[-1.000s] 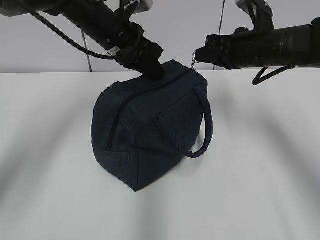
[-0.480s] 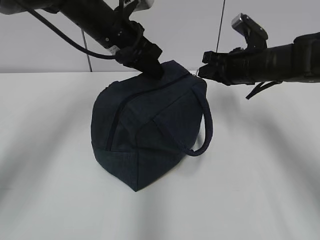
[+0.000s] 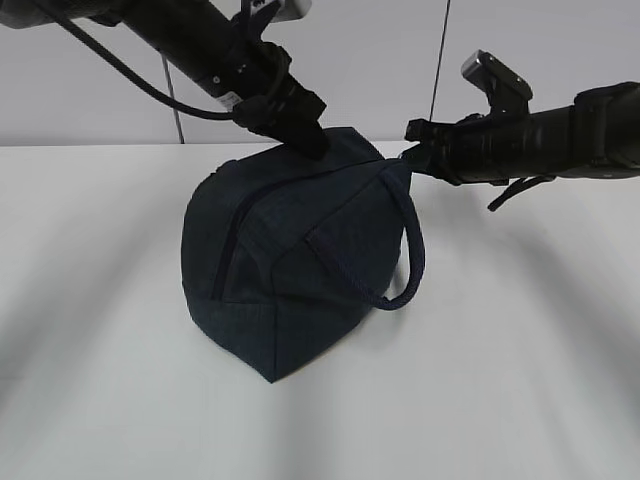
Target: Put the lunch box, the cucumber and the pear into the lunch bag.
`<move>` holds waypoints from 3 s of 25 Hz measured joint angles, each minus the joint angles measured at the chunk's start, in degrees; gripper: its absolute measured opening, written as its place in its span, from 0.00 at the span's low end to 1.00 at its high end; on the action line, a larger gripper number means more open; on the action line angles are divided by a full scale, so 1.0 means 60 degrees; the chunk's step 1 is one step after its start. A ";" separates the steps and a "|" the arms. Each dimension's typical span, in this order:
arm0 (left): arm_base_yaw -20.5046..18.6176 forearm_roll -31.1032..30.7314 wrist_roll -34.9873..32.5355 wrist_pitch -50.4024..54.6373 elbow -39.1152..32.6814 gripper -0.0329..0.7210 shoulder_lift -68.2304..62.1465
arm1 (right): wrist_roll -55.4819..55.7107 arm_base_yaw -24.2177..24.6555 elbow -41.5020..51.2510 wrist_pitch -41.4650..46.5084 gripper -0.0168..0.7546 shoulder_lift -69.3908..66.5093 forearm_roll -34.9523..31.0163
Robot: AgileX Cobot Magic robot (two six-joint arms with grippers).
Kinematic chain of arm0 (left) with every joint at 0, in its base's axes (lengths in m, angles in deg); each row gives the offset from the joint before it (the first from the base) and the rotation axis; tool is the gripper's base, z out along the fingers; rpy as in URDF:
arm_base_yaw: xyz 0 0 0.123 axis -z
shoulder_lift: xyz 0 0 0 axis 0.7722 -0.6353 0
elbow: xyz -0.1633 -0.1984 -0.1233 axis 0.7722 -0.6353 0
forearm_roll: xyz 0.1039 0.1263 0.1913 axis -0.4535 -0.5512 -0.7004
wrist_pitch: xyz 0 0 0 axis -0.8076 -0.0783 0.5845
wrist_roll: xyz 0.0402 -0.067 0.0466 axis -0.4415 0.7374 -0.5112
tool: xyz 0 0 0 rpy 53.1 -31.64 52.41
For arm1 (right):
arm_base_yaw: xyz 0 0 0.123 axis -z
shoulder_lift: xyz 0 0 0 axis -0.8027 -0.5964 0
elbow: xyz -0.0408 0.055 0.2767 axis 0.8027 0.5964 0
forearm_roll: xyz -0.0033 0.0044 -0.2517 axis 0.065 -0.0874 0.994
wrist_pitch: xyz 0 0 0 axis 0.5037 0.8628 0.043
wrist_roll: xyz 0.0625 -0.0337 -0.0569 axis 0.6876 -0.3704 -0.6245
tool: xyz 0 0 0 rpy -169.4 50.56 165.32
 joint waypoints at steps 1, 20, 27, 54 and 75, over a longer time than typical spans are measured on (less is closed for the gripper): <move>0.0007 -0.0022 -0.0008 0.0000 0.0000 0.07 0.0045 | 0.0000 0.0000 -0.0052 0.0000 0.02 -0.0044 0.0000; -0.0103 -0.0030 -0.0064 -0.0047 0.0000 0.07 0.0265 | 0.0465 0.0074 -0.0094 0.0114 0.03 -0.0535 0.0246; -0.0243 0.0143 -0.0036 0.0001 0.0000 0.48 0.0528 | 0.0501 0.0401 -0.0094 0.1053 0.68 -0.0552 0.0442; 0.0079 -0.4798 0.3971 0.1992 -0.0882 0.31 0.4692 | 0.7597 0.0493 0.0414 0.4228 0.67 0.5277 1.0380; 0.0100 -0.6054 0.6679 -0.0865 -1.1566 0.31 1.4198 | 1.2738 0.0493 0.5353 0.5606 0.67 1.2899 1.5701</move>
